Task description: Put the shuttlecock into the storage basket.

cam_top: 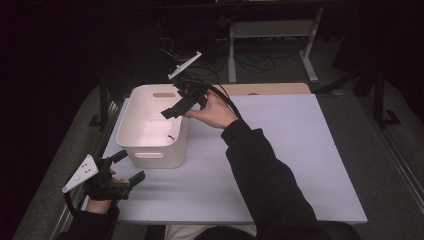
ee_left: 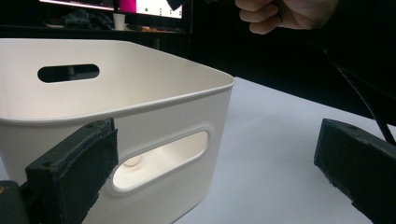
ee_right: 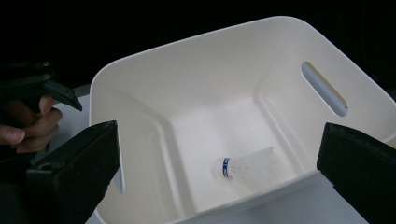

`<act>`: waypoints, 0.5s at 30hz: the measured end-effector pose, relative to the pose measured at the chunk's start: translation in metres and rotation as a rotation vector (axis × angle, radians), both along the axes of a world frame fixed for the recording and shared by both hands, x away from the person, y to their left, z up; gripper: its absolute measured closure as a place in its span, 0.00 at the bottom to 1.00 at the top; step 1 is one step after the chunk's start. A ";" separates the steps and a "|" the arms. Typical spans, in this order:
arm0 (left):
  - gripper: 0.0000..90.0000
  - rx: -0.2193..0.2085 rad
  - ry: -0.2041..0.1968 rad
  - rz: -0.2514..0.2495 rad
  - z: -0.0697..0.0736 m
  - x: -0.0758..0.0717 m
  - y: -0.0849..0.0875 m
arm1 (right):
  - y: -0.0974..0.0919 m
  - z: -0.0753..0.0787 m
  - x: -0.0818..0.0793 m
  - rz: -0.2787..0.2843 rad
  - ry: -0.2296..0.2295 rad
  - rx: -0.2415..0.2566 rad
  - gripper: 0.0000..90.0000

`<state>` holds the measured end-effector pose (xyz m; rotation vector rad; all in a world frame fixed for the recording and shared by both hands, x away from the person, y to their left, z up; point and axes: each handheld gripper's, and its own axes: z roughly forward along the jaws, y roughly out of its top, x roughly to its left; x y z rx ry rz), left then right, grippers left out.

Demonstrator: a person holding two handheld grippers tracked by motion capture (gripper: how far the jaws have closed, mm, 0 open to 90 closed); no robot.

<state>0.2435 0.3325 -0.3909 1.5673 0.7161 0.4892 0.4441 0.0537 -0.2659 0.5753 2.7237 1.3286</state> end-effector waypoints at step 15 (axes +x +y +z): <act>0.00 -0.004 0.005 0.005 0.000 0.001 0.000 | -0.049 -0.010 -0.001 -0.069 -0.007 0.060 0.00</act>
